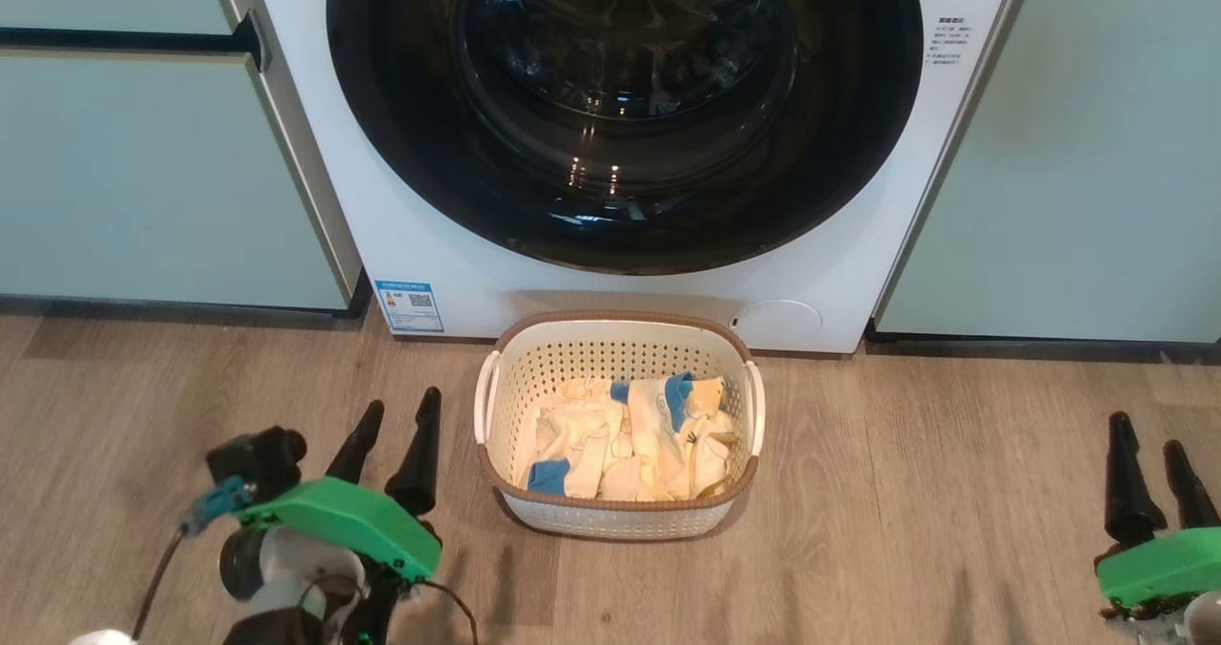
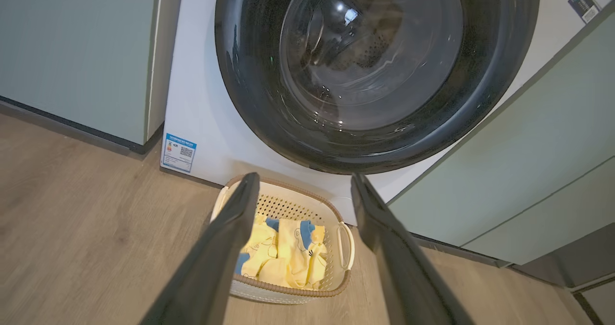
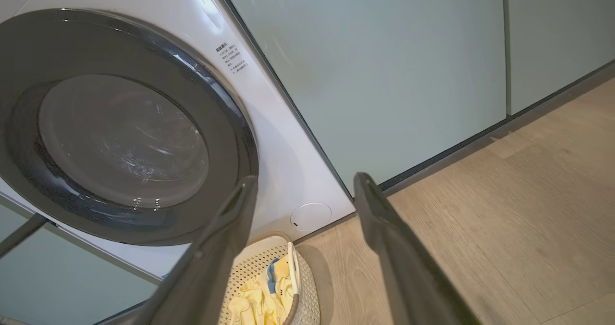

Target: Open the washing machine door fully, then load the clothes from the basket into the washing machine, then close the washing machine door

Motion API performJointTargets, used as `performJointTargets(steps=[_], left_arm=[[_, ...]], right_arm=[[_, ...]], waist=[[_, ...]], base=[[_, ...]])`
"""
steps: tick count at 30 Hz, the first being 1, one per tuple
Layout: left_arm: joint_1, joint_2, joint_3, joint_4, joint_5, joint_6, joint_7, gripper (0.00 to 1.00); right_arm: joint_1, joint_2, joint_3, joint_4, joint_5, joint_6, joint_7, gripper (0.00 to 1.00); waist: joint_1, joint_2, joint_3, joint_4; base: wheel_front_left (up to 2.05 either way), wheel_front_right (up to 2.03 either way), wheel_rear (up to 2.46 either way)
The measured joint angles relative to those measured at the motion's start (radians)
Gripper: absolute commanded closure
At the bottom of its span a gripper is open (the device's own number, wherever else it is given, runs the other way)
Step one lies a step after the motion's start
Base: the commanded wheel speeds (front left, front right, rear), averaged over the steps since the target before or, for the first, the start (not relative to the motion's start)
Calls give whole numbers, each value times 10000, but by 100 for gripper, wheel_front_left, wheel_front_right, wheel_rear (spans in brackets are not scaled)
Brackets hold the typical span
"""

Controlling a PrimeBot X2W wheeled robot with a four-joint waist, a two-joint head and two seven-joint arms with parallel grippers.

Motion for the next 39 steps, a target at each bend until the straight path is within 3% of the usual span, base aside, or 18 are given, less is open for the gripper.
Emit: performJointTargets(steps=[39], left_arm=[[-510,368,-1135,328,4424,441,-1066,0]], right_arm=[[-448,-261,433,44,-4623,0,-1089,0]], waist=[[0,0,20,-31]], base=[[0,0,0]])
